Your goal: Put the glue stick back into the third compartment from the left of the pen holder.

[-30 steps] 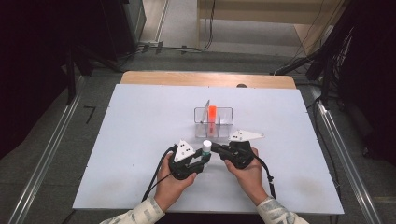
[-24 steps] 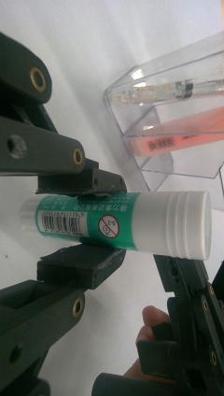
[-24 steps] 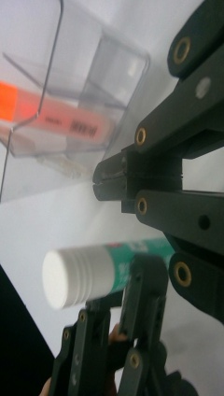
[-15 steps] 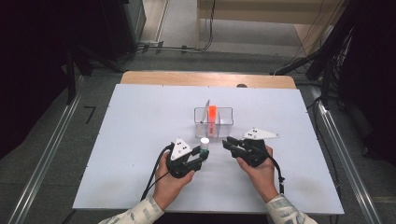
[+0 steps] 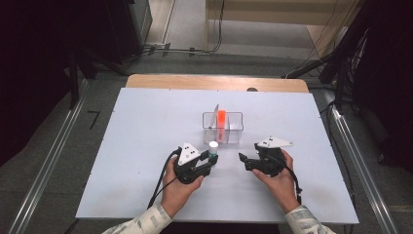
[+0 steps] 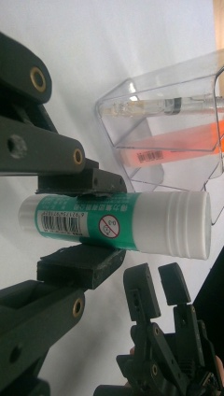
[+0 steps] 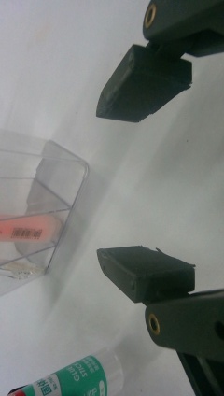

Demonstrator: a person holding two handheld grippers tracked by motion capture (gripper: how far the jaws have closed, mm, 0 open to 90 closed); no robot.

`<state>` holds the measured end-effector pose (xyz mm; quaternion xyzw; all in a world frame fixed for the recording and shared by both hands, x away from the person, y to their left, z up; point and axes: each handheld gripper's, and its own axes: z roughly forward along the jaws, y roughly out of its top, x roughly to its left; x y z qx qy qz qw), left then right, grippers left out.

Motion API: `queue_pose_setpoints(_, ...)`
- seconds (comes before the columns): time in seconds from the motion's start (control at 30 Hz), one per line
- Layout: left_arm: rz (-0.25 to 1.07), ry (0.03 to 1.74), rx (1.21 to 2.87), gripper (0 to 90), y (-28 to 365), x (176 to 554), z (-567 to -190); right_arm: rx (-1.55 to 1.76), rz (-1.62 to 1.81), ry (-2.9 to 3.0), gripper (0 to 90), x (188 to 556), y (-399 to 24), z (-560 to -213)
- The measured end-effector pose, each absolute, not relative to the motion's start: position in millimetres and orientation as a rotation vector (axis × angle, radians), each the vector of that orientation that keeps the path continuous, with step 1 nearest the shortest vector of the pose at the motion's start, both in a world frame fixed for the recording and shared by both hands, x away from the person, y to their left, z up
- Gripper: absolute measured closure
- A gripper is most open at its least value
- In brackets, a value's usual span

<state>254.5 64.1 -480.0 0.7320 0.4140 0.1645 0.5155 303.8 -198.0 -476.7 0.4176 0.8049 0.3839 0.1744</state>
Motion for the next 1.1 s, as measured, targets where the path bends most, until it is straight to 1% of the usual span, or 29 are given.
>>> queue_pose_setpoints(0.13, 0.393, 0.998, 1.749, 65.8, 64, 257, -478, 1.198, 1.086, 2.268, 24.0, 303, -202, -476)
queue_pose_setpoints(0.4, 0.393, 1.001, 1.731, 65.7, 58, 272, -470, 1.219, 1.082, 2.254, 24.0, 301, -212, -475)
queue_pose_setpoints(0.7, 0.387, 0.998, 1.722, 65.7, 43, 290, -463, 1.248, 1.076, 2.239, 24.0, 299, -224, -474)
queue_pose_setpoints(1.1, 0.410, 0.993, 1.723, 65.7, 26, 312, -452, 1.279, 1.085, 2.213, 24.1, 298, -236, -473)
